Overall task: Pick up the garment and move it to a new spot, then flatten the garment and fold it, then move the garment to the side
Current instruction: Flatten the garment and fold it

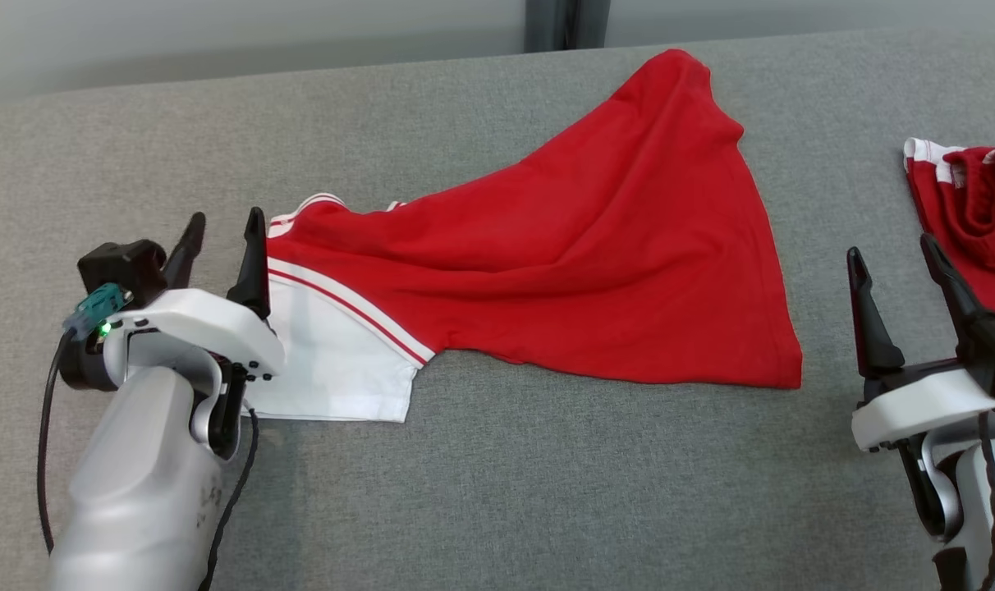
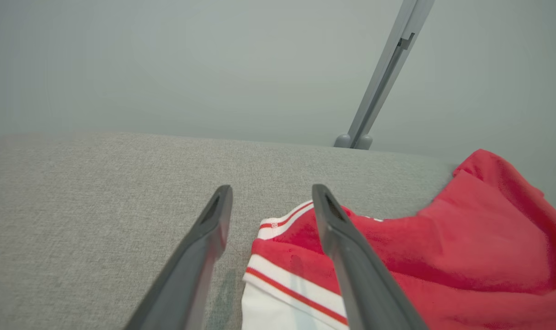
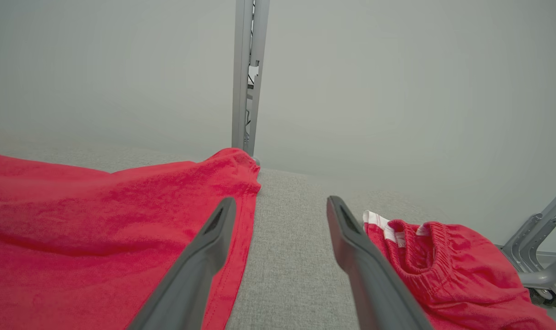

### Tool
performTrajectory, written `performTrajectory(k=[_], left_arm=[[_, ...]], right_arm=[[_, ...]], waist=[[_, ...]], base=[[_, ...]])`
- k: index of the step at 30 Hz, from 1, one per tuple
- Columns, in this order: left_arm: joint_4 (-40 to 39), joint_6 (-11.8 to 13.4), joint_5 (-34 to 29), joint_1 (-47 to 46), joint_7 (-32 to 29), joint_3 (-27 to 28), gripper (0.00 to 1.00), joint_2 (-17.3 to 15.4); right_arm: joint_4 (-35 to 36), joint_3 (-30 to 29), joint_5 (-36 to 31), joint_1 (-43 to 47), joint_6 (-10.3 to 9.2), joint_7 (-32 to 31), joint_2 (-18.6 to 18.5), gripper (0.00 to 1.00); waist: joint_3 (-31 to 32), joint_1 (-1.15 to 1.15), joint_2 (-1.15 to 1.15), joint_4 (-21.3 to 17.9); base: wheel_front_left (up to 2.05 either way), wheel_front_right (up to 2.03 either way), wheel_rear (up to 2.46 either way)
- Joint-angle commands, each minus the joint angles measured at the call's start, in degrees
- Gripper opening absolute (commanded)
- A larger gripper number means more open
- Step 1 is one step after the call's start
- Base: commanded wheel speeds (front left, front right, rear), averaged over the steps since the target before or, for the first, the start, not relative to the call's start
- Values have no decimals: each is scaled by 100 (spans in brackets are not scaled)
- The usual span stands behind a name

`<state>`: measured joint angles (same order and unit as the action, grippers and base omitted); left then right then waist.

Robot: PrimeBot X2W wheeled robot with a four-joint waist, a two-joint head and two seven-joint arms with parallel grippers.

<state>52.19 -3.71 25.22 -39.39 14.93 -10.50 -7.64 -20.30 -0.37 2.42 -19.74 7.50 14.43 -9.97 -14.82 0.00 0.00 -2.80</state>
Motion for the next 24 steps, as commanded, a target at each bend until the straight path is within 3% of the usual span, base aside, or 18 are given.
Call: performTrajectory(k=[1,13,24], left_arm=[[-268,31,-67,258,25,101,100,-46],[-2504,76,-579,2179,22,661,100,245],[-3593,208,-687,3450,23,644,100,454]], right_arm=[[99,-102,-63,131,-1,52,41,100],[966,-501,-92,1068,0,81,560,100],[1246,-474,300,1781,0,83,695,100]], waist=[[68,0,0,39],[605,0,0,319],[1027,0,0,648]], base=[[0,0,0],[0,0,0],[0,0,0]])
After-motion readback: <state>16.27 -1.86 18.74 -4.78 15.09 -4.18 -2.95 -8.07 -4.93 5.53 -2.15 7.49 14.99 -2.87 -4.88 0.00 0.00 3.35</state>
